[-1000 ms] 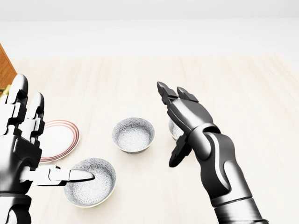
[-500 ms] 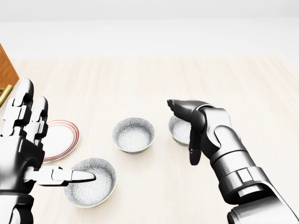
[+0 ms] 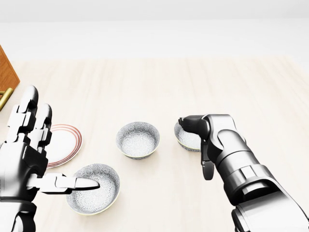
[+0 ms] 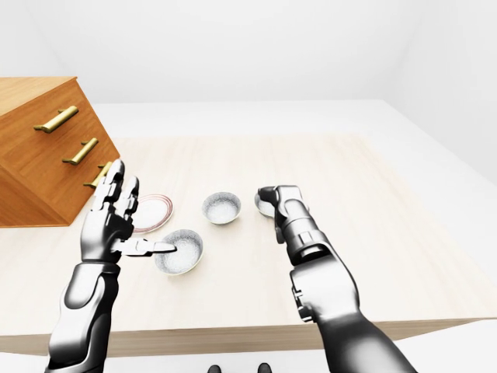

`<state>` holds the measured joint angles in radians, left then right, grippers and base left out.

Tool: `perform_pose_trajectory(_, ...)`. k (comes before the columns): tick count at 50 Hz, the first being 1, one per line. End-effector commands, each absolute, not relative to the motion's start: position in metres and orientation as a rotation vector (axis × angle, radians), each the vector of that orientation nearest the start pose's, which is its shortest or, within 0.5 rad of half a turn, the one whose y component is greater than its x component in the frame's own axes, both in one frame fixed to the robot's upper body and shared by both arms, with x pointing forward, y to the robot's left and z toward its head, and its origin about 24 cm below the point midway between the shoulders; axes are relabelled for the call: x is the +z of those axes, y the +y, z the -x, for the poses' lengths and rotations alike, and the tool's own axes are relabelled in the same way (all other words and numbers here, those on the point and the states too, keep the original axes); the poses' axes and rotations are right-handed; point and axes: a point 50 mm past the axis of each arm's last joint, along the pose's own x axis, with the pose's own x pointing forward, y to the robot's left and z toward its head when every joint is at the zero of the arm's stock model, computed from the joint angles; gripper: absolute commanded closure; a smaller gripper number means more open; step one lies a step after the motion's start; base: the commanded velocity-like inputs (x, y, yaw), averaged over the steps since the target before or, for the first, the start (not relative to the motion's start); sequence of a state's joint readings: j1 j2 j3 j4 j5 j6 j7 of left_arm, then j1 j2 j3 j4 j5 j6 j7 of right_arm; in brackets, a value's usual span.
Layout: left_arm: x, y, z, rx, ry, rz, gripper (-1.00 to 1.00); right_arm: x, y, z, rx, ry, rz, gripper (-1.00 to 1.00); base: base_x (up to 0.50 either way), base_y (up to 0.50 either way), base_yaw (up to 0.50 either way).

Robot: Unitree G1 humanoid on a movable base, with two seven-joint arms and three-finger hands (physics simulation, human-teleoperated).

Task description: Stack the bowl at the front on the bowl in the middle.

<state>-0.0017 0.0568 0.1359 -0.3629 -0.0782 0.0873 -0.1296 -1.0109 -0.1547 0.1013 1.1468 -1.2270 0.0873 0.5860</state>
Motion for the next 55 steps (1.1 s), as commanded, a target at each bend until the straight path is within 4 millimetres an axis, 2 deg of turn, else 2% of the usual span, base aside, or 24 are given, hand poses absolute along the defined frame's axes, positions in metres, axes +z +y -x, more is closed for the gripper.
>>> perform_pose_trajectory(1,0.116,0.181,-0.244,-0.023,-0.267,-0.017,-1.0,0.069,-0.129,-0.391,0.625,0.585,1.456,-1.0,0.0,0.0,0.0)
perform_pose_trajectory(8,0.114,0.182,-0.243,-0.02,-0.258,-0.017,-1.0,0.054,-0.133,-0.386,0.62,0.614,1.428,-1.0,0.0,0.0,0.0)
perform_pose_trajectory(14,0.112,0.183,-0.246,-0.013,-0.249,-0.015,-1.0,0.049,-0.141,-0.384,0.603,0.632,1.427,-1.0,0.0,0.0,0.0)
perform_pose_trajectory(22,0.112,0.183,-0.244,-0.012,-0.25,-0.014,-1.0,0.048,-0.144,-0.384,0.583,0.632,1.402,-1.0,0.0,0.0,0.0)
perform_pose_trajectory(40,0.109,0.186,-0.243,-0.017,-0.24,0.002,-1.0,0.047,-0.135,-0.385,0.542,0.578,1.358,-1.0,0.0,0.0,0.0)
perform_pose_trajectory(46,0.108,0.188,-0.242,-0.023,-0.236,0.011,-1.0,0.052,-0.136,-0.388,0.466,0.521,1.333,-1.0,0.0,0.0,0.0)
perform_pose_trajectory(47,0.108,0.189,-0.242,-0.023,-0.238,0.013,-1.0,0.054,-0.136,-0.389,0.447,0.508,1.327,-0.52,0.0,0.0,0.0)
perform_pose_trajectory(48,0.109,0.189,-0.241,-0.023,-0.239,0.014,-1.0,0.054,-0.137,-0.39,0.439,0.503,1.331,0.05,0.0,0.0,0.0)
perform_pose_trajectory(49,0.109,0.19,-0.241,-0.024,-0.241,0.017,-1.0,0.055,-0.138,-0.39,0.432,0.5,1.332,1.0,0.0,0.0,0.0)
perform_pose_trajectory(55,0.11,0.193,-0.239,-0.024,-0.249,0.025,-1.0,0.055,-0.138,-0.39,0.395,0.475,1.315,1.0,0.0,0.0,0.0)
